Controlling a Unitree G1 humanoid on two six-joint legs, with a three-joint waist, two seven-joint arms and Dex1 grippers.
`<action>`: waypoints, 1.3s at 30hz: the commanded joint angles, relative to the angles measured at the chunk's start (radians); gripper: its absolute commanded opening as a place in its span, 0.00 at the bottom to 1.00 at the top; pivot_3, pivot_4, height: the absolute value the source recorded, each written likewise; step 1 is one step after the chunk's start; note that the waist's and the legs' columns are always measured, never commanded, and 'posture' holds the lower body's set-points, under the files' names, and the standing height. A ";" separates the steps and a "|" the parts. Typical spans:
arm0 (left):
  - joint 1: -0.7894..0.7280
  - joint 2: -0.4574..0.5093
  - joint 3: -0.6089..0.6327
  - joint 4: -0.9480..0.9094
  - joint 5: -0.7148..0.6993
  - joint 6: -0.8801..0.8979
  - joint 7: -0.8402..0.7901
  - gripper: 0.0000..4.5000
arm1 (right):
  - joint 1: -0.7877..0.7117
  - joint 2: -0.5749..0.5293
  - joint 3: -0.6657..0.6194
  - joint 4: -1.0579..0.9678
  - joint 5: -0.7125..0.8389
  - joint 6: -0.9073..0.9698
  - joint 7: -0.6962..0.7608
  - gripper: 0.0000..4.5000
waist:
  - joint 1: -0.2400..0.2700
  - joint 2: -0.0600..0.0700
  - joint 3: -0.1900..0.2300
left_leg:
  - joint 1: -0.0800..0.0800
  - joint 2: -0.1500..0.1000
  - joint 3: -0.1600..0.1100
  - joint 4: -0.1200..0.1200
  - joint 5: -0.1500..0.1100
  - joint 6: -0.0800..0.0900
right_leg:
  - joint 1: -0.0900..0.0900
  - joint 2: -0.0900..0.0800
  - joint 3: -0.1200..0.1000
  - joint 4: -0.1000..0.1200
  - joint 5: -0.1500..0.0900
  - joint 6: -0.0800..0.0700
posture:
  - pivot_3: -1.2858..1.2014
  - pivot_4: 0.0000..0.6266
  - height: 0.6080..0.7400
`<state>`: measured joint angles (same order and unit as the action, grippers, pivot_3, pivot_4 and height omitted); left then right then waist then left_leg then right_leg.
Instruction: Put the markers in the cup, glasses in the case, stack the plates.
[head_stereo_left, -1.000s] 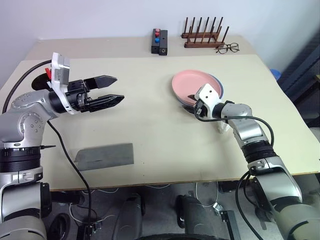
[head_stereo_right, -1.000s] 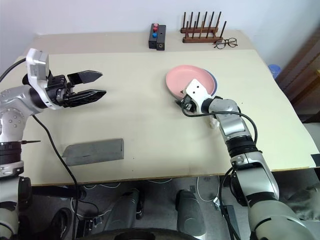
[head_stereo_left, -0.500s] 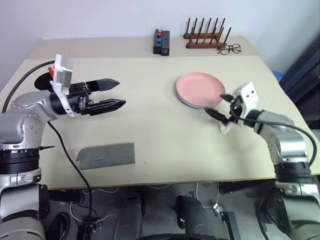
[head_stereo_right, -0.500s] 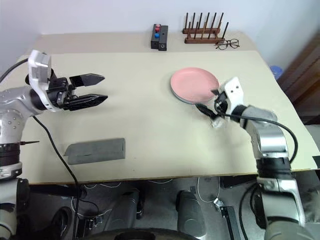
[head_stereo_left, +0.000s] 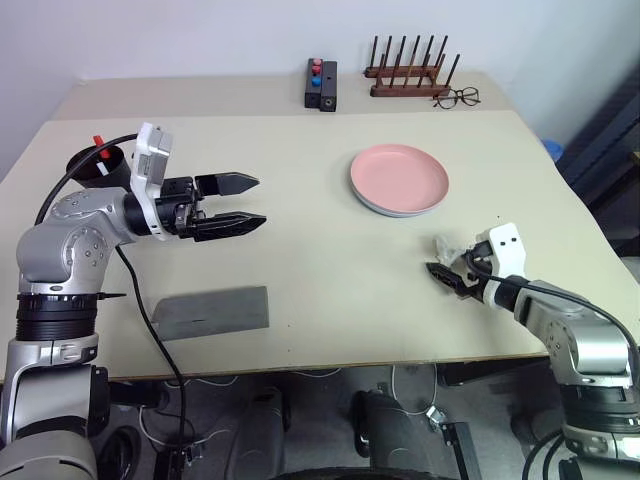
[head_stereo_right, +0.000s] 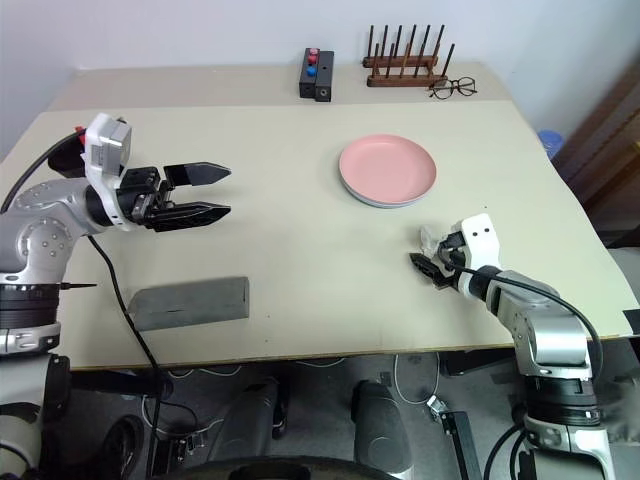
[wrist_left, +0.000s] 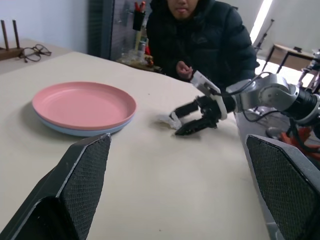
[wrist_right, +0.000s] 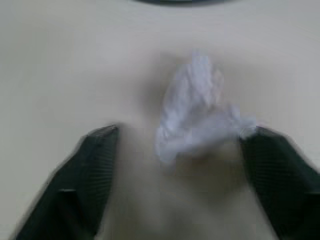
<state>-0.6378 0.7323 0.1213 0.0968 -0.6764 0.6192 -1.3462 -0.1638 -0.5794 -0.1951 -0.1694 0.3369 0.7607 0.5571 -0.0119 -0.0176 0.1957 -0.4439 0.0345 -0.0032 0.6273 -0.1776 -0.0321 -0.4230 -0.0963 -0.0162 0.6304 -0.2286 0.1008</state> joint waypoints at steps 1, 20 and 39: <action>-0.010 0.034 0.007 -0.015 0.000 -0.017 -0.037 1.00 | -0.034 -0.001 -0.005 -0.022 0.019 0.009 -0.002 0.37 | -0.003 0.000 0.000 | 0.000 0.000 0.000 0.000 0.000 0.000 | 0.000 0.000 0.000 0.000 0.000 0.000 | 0.52 0.24 1.00; 0.077 0.050 0.018 -0.055 0.023 -0.129 -0.045 1.00 | -0.164 -0.035 -0.013 0.038 0.066 -0.068 0.076 0.19 | -0.001 0.000 0.000 | -0.001 0.000 0.000 -0.001 0.000 0.000 | -0.001 0.000 0.000 -0.001 0.000 0.000 | 0.52 0.24 1.00; 0.085 0.060 0.035 -0.109 -0.021 -0.056 0.002 1.00 | -0.311 -0.003 0.085 0.394 -0.027 -0.200 0.115 0.53 | -0.001 0.001 0.001 | -0.001 0.000 0.001 -0.002 0.000 0.000 | -0.002 0.000 0.000 -0.001 0.000 0.000 | 0.52 0.24 1.00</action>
<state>-0.5523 0.7763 0.1179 0.0294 -0.6697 0.5585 -1.3491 -0.4594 -0.5771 -0.0954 0.2359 0.2989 0.5791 0.6523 -0.0129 -0.0168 0.1964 -0.4450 0.0344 -0.0026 0.6256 -0.1776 -0.0321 -0.4246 -0.0963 -0.0158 0.6293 -0.2288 0.1010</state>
